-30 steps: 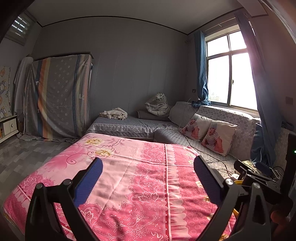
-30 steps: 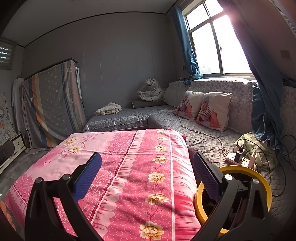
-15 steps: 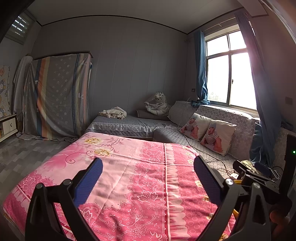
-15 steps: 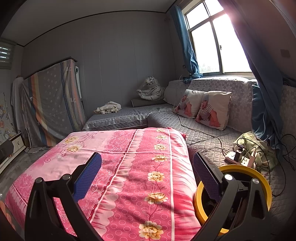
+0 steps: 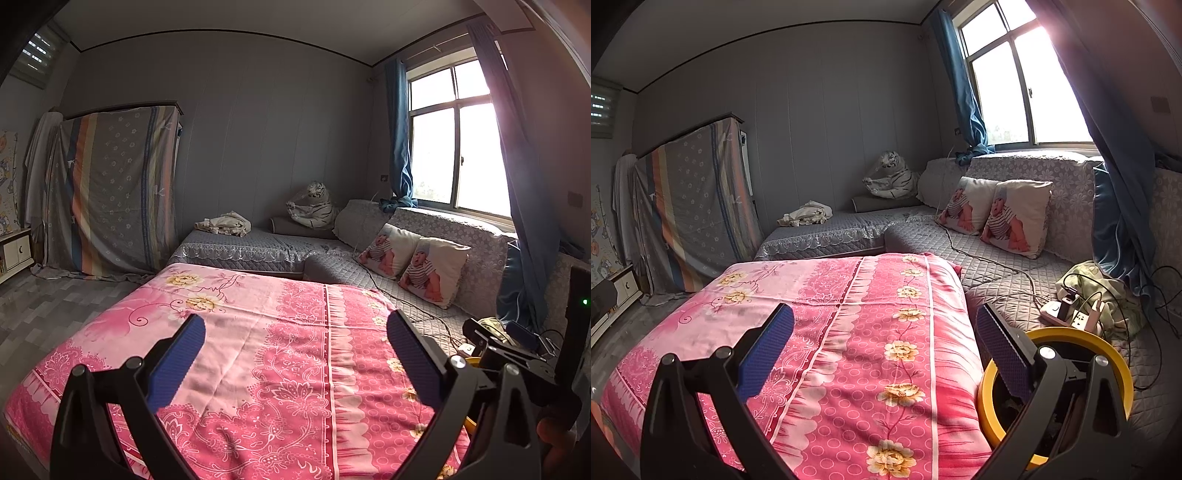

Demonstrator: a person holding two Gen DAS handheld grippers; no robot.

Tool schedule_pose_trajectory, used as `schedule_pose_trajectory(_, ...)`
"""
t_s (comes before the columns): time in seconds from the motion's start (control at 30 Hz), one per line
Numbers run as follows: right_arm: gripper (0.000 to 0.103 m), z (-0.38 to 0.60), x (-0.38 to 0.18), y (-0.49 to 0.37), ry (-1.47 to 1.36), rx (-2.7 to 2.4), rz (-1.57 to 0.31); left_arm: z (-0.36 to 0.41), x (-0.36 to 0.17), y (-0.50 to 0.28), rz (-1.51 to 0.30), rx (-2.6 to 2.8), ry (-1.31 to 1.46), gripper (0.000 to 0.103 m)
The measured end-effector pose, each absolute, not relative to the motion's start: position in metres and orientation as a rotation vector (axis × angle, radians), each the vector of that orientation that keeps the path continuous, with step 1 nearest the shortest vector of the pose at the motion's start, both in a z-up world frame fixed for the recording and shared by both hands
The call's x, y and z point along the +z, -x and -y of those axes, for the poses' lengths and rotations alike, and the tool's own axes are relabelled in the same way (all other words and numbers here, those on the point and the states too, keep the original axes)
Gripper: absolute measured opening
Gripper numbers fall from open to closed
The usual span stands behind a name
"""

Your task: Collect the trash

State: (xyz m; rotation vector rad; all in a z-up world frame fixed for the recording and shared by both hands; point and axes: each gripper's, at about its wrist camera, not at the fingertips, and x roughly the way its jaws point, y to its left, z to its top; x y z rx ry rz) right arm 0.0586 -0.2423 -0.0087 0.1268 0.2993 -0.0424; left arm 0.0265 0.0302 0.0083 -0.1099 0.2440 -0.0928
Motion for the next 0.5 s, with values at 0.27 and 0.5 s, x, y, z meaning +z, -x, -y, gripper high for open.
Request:
schedule_pose_trajectory(0.27,0.095,0.243,-0.0091,-0.0592,-0.129,-0.045,-0.306,-0.0304,0.0092,-0.0274,-0.248,-0.101,0.114,0.095)
schedule_pose_trajectory(0.5,0.095,0.2433,-0.0109,-0.0604,-0.13,-0.047,-0.312,-0.0314,0.0078,-0.0298,-0.258,-0.108,0.116,0.095)
